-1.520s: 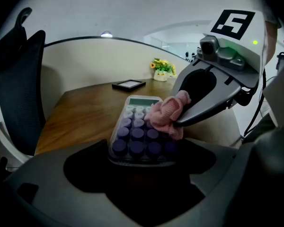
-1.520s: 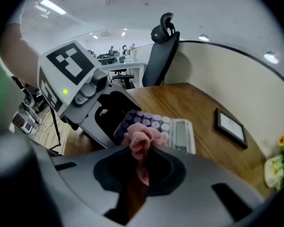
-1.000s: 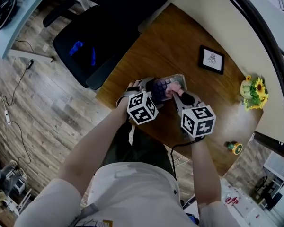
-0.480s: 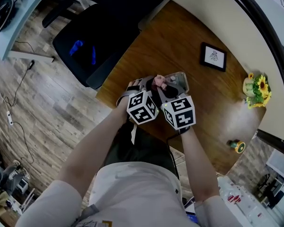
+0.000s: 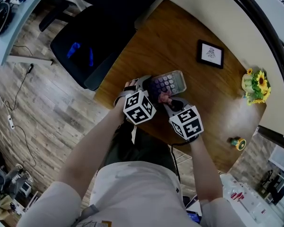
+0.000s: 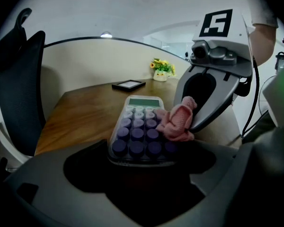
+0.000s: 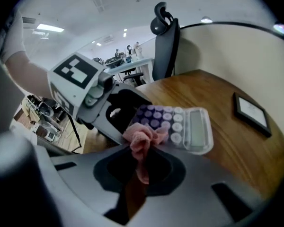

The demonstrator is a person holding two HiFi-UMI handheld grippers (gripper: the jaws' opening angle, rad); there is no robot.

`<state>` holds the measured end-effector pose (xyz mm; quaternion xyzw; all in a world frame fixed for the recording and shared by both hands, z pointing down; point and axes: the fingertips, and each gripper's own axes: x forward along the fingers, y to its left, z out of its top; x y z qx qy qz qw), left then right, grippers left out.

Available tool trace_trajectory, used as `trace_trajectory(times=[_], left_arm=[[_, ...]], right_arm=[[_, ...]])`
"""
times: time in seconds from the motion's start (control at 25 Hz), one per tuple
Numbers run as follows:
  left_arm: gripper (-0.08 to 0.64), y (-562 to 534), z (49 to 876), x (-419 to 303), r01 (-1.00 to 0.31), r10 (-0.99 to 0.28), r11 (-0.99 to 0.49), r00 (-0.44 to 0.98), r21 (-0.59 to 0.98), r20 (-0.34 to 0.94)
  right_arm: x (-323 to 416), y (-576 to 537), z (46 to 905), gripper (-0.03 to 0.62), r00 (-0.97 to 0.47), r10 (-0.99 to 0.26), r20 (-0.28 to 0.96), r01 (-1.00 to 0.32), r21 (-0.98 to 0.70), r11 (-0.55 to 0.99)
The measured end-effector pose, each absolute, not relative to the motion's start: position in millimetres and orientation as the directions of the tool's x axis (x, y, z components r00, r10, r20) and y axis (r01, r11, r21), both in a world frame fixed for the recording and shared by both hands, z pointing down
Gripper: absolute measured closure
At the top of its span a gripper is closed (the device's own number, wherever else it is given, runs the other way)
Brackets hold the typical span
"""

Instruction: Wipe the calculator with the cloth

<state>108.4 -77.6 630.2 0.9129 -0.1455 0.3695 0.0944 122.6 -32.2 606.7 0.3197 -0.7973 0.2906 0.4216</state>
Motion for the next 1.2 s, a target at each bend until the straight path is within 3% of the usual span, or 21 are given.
trace_trajectory(times=[0.16,0.6,0.72,0.92,1.2], left_arm=[[0.074,-77.8,629.9,109.1,-0.335,-0.195,-0.940,0.687,0.067,0.700],[0.074,-78.5,629.3,108.9,-0.335,-0.196,-0.940,0.687,0.067,0.700],[0.074,-78.8,629.3,109.3,-0.336,-0.196,-0.940,0.686,0.065,0.700],[0.074,-79.6,629.6,109.0,-0.336,-0.197,-0.940,0.687,0.066,0.700],[0.074,-77.9,630.5,108.8,-0.333,-0.195,-0.941,0.688,0.064,0.699]], right_arm=[[157.3,-12.6,616.1,0.546,-0.339,-0.216,0.915,-0.785,-0.149,0.601],[114.3,-101.9,541.0,0.543,-0.478,-0.461,0.747,-0.755,-0.083,0.650],[89.0,-117.1,543.0,0.541,-0.519,-0.436,0.735,-0.708,-0.084,0.701],[61.5,-109.8,582.4,0.541,-0.546,-0.293,0.785,-0.622,-0.145,0.769],[79.7,-101.7,597.8,0.543,-0.495,-0.292,0.818,-0.577,-0.059,0.814]])
